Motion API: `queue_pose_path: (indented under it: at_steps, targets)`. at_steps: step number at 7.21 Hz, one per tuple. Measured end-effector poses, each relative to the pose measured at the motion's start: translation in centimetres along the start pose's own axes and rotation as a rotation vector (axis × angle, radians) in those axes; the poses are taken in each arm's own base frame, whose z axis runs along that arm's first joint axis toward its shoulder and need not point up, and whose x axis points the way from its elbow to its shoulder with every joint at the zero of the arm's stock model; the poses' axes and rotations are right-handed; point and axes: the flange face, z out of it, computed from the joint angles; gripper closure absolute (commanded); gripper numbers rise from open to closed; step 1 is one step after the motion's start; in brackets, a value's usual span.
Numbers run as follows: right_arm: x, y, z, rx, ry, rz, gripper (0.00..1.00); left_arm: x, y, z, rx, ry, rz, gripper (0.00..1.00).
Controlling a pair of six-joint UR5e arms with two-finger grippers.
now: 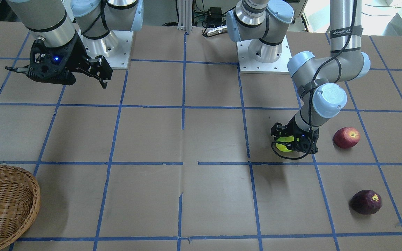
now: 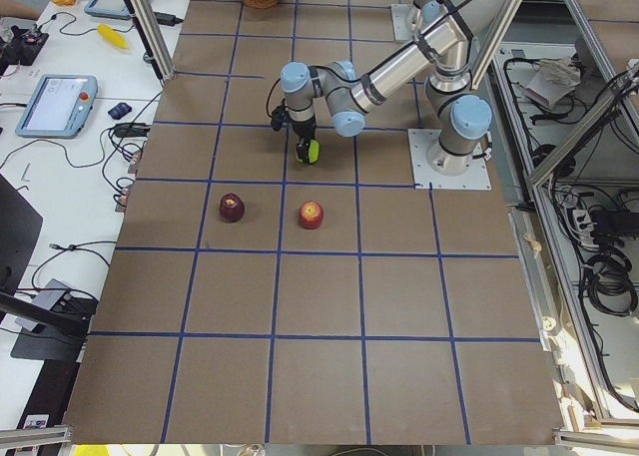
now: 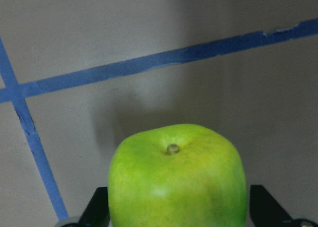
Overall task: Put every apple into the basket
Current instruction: 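Carry the green apple to the table center and open the left gripper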
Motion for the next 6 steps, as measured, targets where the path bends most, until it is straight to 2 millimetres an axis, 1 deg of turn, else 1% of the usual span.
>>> queue_pose_path:
  at_steps: [1,2,3,4,5,6]
  targets:
    - [0.1,-0.2,0.2,-0.001,0.005,0.002,0.0,0.1,-0.4,-0.5,0.013,-0.001,-0.028,0.6]
    - [0.3,-0.7,0.6,0.001,0.015,0.007,0.0,0.9,-1.2,-1.5,0.031,0.014,-0.095,0.63]
    - [0.6,-1.2,1.0,0.0,0.017,0.015,0.0,3.3,-2.3,-2.6,0.043,0.06,-0.176,0.63]
    - [0.8,-1.5,1.1,0.007,0.016,0.019,0.0,7.5,-3.8,-3.9,0.053,0.107,-0.255,0.63]
    - [0.9,-1.8,1.0,0.018,0.017,0.021,0.0,12.7,-5.6,-5.2,0.061,0.148,-0.331,0.63]
    - [0.9,-1.9,1.0,0.028,0.017,0.023,0.0,17.9,-7.1,-5.8,0.055,0.197,-0.407,0.63]
